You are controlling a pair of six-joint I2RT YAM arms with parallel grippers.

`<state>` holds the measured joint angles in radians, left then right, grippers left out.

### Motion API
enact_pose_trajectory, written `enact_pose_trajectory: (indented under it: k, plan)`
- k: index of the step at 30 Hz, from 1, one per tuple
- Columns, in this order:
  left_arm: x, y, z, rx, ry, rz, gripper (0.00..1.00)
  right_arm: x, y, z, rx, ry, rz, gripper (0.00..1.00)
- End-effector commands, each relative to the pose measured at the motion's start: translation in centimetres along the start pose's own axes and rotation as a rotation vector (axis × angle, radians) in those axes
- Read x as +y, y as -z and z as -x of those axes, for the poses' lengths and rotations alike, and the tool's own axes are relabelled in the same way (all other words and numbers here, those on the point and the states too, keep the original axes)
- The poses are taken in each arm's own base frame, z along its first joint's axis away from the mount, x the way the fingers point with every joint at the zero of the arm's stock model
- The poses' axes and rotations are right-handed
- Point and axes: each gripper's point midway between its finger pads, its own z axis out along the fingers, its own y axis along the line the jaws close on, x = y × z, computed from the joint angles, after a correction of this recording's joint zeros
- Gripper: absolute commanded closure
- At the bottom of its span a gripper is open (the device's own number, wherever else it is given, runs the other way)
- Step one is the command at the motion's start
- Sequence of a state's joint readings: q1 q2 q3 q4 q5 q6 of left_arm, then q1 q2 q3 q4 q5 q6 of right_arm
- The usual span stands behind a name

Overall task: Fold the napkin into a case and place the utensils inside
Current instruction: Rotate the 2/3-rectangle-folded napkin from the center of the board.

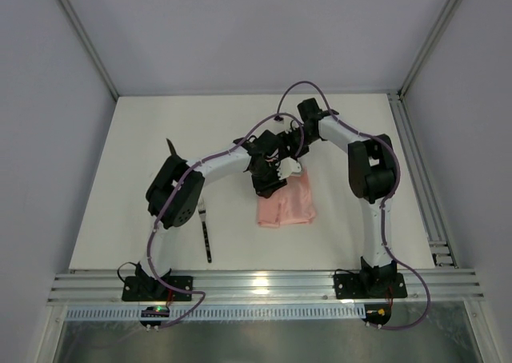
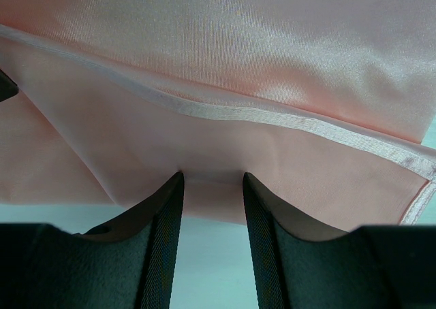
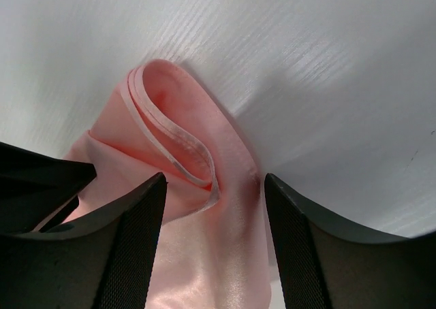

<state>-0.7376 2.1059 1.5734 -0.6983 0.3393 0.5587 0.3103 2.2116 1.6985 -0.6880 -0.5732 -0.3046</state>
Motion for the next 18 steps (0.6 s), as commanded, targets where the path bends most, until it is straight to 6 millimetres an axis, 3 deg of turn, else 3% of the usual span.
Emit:
enact_pose_trajectory:
  k: [1, 3, 7, 9, 10, 14, 16, 17, 18]
  plan:
    - [-0.5, -0.4, -2.0, 0.065, 0.013, -0.012, 0.57, -0.6, -0.3, -0.6, 0.056, -0.004, -0.067, 0.36]
    - [-0.5, -0.4, -2.1, 0.069, 0.012, -0.012, 0.57, -0.8, -0.4, -0.5, 0.066, -0.003, -0.085, 0.36]
    - [-0.5, -0.2, -2.1, 0.069, 0.006, -0.006, 0.57, -0.9, -0.7, -1.1, 0.090, -0.023, -0.091, 0.62]
    - [-0.3, 0.1, -1.9, 0.062, 0.003, -0.001, 0.56, -0.7, -0.9, -1.6, 0.097, -0.042, -0.083, 0.67]
    - [-0.4, 0.3, -1.9, 0.064, 0.001, -0.002, 0.55, -0.8, -0.9, -1.8, 0.097, -0.054, -0.083, 0.75]
    - [-0.1, 1.2, -0.9, 0.046, -0.007, 0.014, 0.53, 0.0, -0.8, -3.0, 0.085, -0.104, -0.075, 0.83]
    - [-0.1, 1.7, -0.4, 0.032, -0.011, 0.015, 0.53, 0.3, -0.7, -2.4, 0.034, -0.116, -0.080, 0.87]
    - [-0.2, 1.8, -0.4, 0.030, -0.011, 0.012, 0.52, 0.4, -0.8, -3.7, 0.043, -0.145, -0.079, 0.92]
    - [-0.3, 2.0, -0.3, 0.025, -0.010, 0.008, 0.52, 0.8, 0.0, -3.1, 0.008, -0.171, -0.086, 0.94]
